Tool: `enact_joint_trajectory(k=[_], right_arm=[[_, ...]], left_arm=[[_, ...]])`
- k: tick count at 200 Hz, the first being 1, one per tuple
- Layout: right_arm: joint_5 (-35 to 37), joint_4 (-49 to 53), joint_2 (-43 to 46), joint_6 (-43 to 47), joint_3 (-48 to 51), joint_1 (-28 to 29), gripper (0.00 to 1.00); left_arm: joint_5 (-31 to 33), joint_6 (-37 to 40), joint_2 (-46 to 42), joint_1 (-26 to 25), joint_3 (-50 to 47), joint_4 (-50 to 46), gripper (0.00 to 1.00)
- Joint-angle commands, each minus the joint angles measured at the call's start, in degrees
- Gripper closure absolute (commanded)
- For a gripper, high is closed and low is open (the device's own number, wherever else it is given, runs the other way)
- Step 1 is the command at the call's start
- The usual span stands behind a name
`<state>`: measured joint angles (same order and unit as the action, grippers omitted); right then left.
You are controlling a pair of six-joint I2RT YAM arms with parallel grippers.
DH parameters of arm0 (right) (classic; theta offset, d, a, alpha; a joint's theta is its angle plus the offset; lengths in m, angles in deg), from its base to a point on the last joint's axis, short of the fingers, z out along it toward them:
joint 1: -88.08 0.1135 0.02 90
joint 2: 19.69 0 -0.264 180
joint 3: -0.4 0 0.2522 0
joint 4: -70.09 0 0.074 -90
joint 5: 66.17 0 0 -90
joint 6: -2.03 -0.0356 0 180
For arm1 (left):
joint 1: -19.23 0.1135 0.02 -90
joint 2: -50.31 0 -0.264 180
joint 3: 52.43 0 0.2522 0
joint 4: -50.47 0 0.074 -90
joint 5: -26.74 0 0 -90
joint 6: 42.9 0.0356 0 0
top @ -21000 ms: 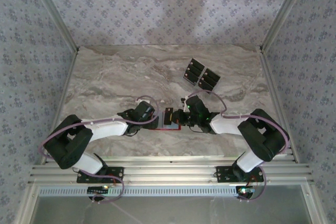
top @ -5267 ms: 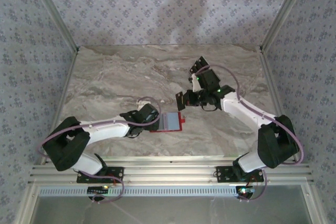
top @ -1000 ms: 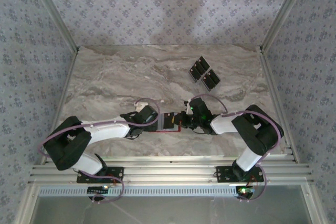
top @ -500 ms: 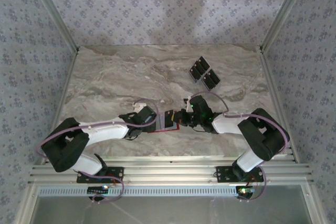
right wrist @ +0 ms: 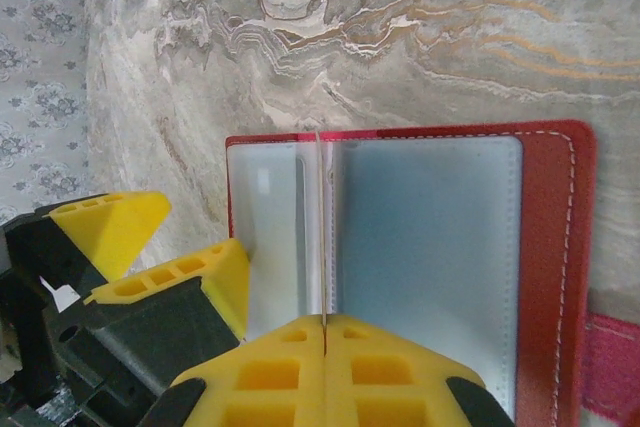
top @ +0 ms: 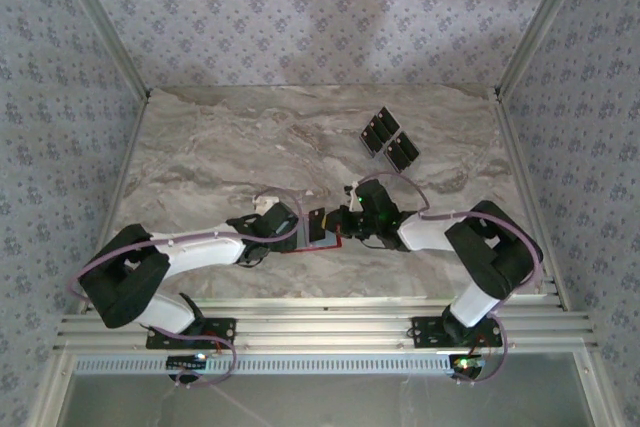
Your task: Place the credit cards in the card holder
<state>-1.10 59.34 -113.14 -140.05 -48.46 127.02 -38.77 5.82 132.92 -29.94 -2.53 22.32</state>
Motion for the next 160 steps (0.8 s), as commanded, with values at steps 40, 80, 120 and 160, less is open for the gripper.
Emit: enact_joint_trajectory(k=[40, 80, 120, 160], right_arm=[[-0.8, -2.1, -2.0, -0.2, -1.2, 0.7, 1.00], [-1.1, -2.8, -1.6, -0.6, -0.8, 0.5, 1.00], [-0.4, -1.6, 0.2, -0.2, -0.3, -0.2, 1.00], [-0.4, -1.6, 0.3, 0.3, 0.4, -0.8, 1.00]], left_arm=[[0.4, 0.0, 1.0, 0.0, -1.1, -4.2, 0.00], [0.5, 0.0, 1.0, 0.0, -1.2, -4.4, 0.00], [1.6, 1.6, -2.9, 0.0, 1.3, -7.7, 0.00], [0.9, 3.6, -6.1, 0.0, 5.2, -10.3, 0.00]])
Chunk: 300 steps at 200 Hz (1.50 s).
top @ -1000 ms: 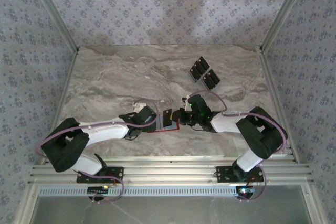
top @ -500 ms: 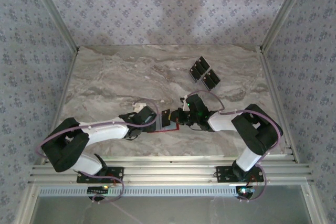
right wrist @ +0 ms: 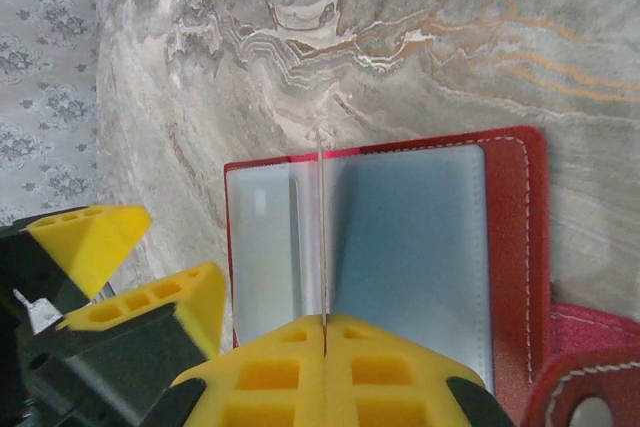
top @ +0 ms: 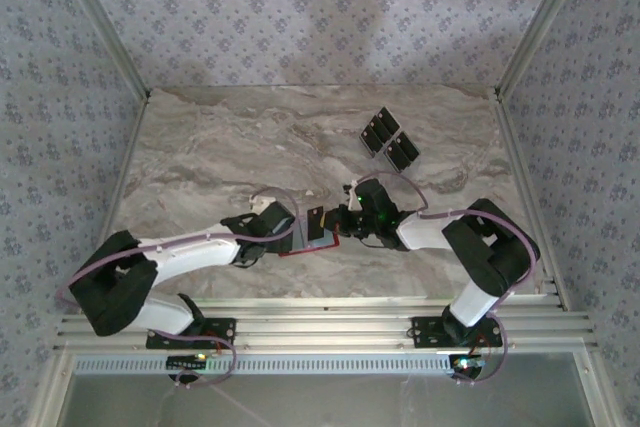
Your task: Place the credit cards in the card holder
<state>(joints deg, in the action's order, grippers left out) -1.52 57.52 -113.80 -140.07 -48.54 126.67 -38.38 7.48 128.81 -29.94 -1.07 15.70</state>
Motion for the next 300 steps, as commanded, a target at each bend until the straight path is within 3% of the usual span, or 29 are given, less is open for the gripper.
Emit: enact_joint_trajectory(k=[1, 139, 241, 300], right_arm=[[-0.1, 0.2, 0.8, 0.3, 0.4, -0.4, 1.00], [-1.3, -5.7, -2.8, -0.7, 3.4, -0.3, 1.00], [-2.4, -3.6, 1.2, 1.5, 0.3, -0.7, 1.00], [-4.1, -4.6, -0.7, 2.2, -1.1, -0.7, 1.00]], left_arm=[[0.5, 2.0, -2.0, 0.0, 3.8, -3.7, 0.00], [3.6, -7.5, 2.4, -3.9, -1.8, -9.3, 0.00], [3.5, -7.9, 2.5, -3.8, -4.0, -7.9, 0.00], [3.3, -8.3, 2.3, -3.8, -4.6, -7.5, 0.00]])
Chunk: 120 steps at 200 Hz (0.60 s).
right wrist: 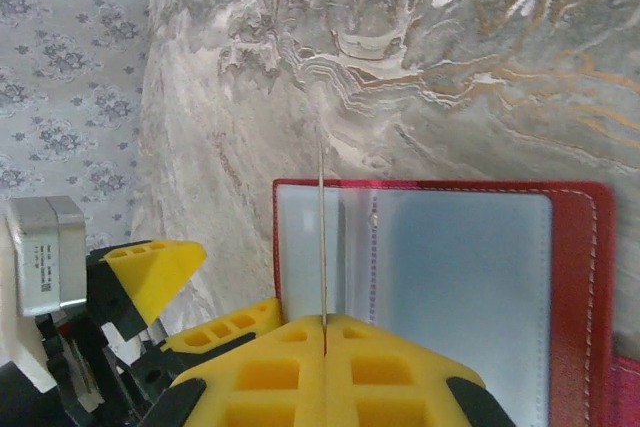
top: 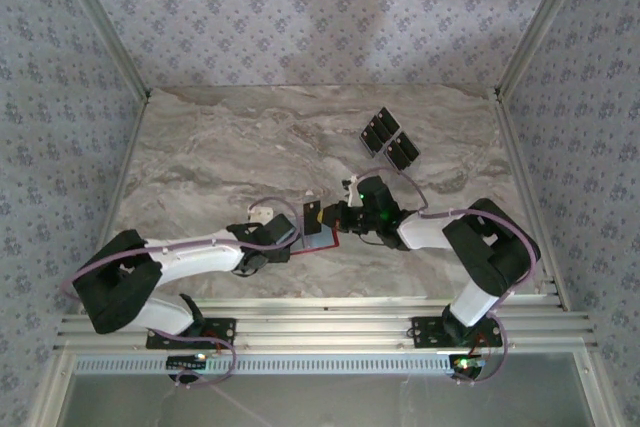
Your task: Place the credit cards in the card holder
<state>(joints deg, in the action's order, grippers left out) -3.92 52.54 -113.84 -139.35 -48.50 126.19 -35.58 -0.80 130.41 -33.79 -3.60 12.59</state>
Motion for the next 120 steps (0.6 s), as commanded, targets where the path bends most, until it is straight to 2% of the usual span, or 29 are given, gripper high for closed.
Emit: enact_joint_trajectory(k=[1, 120], right_arm=[[-1.8, 0.4, -0.7, 1.4, -1.2, -0.3, 1.00], [-3.9, -2.6, -4.3, 2.4, 1.6, 0.0, 1.00]], left_arm=[[0.5, 0.0, 0.7, 0.0, -2.1, -4.4, 0.00], [0.3, 0.1, 1.0, 0.0, -1.8, -4.4, 0.00]])
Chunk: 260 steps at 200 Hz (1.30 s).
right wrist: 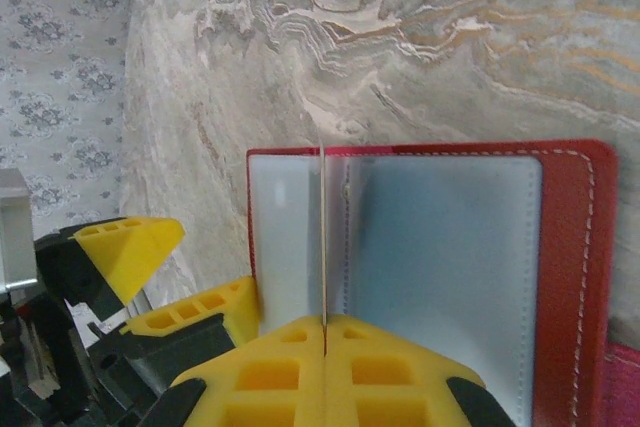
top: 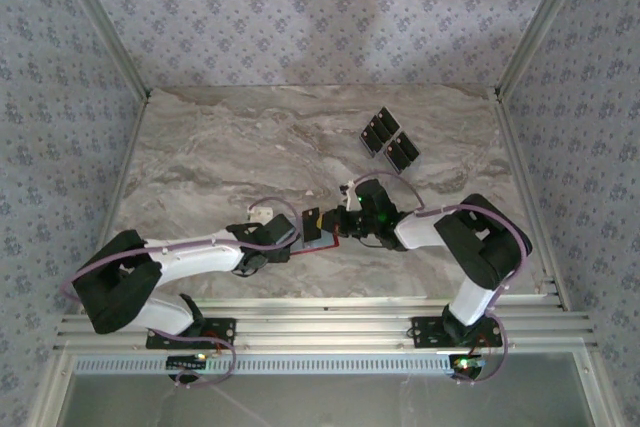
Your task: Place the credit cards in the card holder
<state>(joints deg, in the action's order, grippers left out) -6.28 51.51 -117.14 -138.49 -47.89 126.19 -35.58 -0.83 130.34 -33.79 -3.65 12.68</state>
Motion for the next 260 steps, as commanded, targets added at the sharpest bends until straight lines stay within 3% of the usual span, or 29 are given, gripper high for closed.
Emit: enact_joint_trajectory(k=[1, 260], right_arm=[[-1.5, -1.6, -1.0, 1.6, 1.0, 0.0, 1.00], [-6.3, -4.0, -6.9, 1.4, 2.1, -0.8, 1.00]], left_arm=[[0.3, 0.1, 1.1, 0.0, -1.7, -4.4, 0.00], [0.1, 0.3, 1.1, 0.0, -1.6, -4.3, 0.00]])
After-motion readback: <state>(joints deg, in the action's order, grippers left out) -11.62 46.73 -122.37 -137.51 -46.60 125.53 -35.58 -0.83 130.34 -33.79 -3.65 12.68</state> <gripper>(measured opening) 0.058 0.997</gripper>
